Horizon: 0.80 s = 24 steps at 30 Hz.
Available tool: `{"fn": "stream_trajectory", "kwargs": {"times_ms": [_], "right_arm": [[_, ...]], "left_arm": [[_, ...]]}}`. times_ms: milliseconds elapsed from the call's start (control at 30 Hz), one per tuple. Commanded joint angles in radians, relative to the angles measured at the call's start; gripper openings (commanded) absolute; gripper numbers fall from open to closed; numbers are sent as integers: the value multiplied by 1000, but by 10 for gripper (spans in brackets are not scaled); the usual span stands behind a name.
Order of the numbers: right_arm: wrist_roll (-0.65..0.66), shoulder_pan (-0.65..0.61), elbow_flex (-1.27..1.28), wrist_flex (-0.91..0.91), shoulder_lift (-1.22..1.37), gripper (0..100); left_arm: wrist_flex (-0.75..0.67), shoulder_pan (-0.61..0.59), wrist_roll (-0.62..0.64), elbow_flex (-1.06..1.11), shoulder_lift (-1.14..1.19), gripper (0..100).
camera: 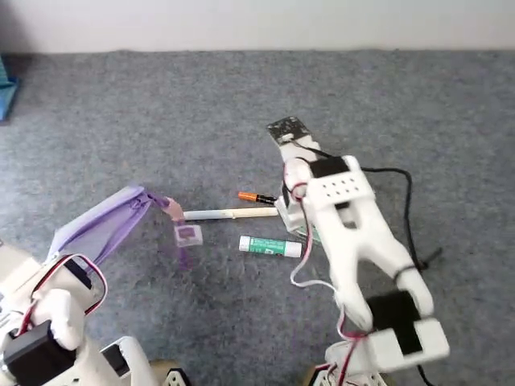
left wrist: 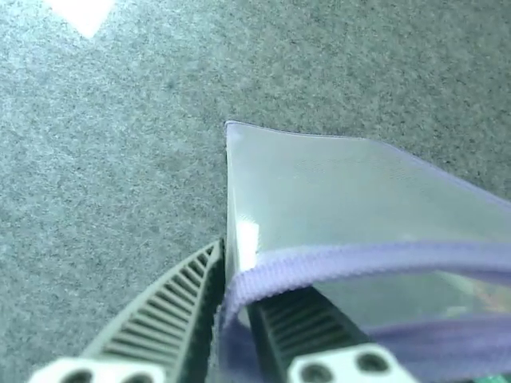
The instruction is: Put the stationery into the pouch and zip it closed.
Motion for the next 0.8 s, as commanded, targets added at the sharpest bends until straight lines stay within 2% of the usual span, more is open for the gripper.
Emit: {"fn": "stream_trajectory", "kwargs": {"times_ms": [0,233,333,433,567,767], "right_arm": [[14,-22,-115,-5,96,258],[17,-39,-184,-5,249,258],[69,-24,-184,-5,288,255],[130,-7,-184,-4,317,181],[193,-7,-190,-15,326,9],[199,-10,-215,-2,252,8]], "left_arm": [[-2,-6,11,-45,0,12],[-2,-6,11,-45,0,12],[-2,-6,11,-45,0,12],[-2,-6,11,-45,0,12],[-3,-6,11,-45,0,12],[-3,-5,11,-45,0,12]]}}
